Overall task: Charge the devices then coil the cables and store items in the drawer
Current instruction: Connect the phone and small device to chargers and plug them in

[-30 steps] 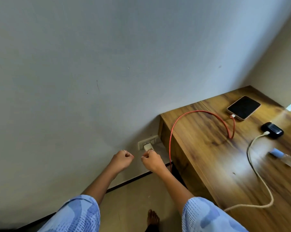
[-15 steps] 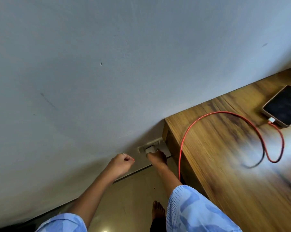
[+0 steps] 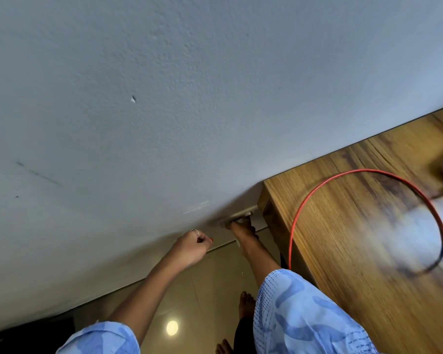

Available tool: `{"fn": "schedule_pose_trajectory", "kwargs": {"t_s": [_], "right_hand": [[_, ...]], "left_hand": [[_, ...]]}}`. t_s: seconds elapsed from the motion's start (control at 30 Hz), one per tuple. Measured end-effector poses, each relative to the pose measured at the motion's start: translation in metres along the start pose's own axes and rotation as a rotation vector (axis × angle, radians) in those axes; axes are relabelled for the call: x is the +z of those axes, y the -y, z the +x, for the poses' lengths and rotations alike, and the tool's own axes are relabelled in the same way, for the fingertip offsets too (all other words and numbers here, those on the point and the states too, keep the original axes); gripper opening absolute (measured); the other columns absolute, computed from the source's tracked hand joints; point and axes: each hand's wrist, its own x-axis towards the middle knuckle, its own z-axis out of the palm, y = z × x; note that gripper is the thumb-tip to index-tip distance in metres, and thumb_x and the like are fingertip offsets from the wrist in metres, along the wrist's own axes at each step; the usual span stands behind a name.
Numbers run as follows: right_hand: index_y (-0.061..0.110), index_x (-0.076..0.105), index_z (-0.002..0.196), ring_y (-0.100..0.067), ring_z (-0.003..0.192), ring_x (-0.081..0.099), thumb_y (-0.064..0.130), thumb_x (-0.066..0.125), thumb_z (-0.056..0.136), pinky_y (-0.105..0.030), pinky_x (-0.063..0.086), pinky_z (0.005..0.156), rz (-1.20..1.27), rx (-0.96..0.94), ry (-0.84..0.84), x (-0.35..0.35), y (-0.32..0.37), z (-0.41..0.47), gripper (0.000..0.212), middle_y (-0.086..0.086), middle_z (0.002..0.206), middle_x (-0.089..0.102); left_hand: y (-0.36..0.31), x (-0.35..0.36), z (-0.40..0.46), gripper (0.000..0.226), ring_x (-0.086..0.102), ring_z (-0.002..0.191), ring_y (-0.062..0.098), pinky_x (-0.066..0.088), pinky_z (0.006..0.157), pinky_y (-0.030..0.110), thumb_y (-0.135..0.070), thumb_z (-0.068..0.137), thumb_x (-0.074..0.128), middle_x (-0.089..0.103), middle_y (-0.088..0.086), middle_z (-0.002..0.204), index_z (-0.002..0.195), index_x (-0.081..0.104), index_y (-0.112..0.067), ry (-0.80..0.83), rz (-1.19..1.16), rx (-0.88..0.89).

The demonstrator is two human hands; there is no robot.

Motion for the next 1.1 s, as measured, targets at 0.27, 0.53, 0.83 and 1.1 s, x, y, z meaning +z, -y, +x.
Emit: {"fn": "schedule_pose_trajectory", "kwargs": {"t_s": [0.27, 0.53, 0.83, 1.1], "right_hand": [[0.012, 0.019, 0.146, -0.036, 0.134, 0.030, 0.018, 0.059, 0.087, -0.040, 0.033, 0.108, -0.198, -0.029, -0.044, 0.000, -0.010, -0.003, 0.072, -0.016, 0.147, 0.030], [0.003, 0.043, 0.127, -0.035, 0.122, 0.051, 0.008, 0.062, 0.087, -0.043, 0.044, 0.101, -0.428, -0.201, -0.225, 0.005, -0.037, -0.002, 0.045, -0.019, 0.132, 0.051], [0.002, 0.048, 0.119, -0.037, 0.116, 0.054, 0.011, 0.069, 0.082, -0.041, 0.047, 0.093, -0.383, -0.227, -0.195, 0.002, -0.031, -0.003, 0.043, -0.019, 0.126, 0.055], [0.004, 0.007, 0.149, -0.040, 0.139, 0.025, 0.019, 0.046, 0.096, -0.046, 0.026, 0.113, -0.551, -0.136, -0.104, -0.001, -0.004, -0.033, 0.067, -0.023, 0.153, 0.019]], "left_hand": [[-0.004, 0.000, 0.003, 0.017, 0.056, 0.086, 0.013, 0.039, 0.073, 0.023, -0.031, 0.092, 0.053, 0.058, -0.010, 0.083, 0.074, 0.056, -0.031, -0.002, -0.005, 0.008], [0.008, 0.003, 0.002, 0.017, 0.056, 0.078, 0.010, 0.040, 0.063, 0.021, -0.033, 0.092, 0.053, 0.059, -0.010, 0.083, 0.075, 0.056, -0.032, 0.012, 0.015, 0.010], [0.011, 0.004, -0.007, 0.011, 0.055, 0.079, 0.007, 0.038, 0.058, 0.015, -0.034, 0.092, 0.052, 0.061, -0.007, 0.090, 0.083, 0.056, -0.031, 0.029, 0.071, 0.029], [-0.010, -0.008, -0.025, 0.008, 0.054, 0.091, 0.011, 0.038, 0.075, 0.023, -0.031, 0.094, 0.050, 0.058, -0.008, 0.094, 0.091, 0.057, -0.029, -0.002, 0.089, 0.096]]}}
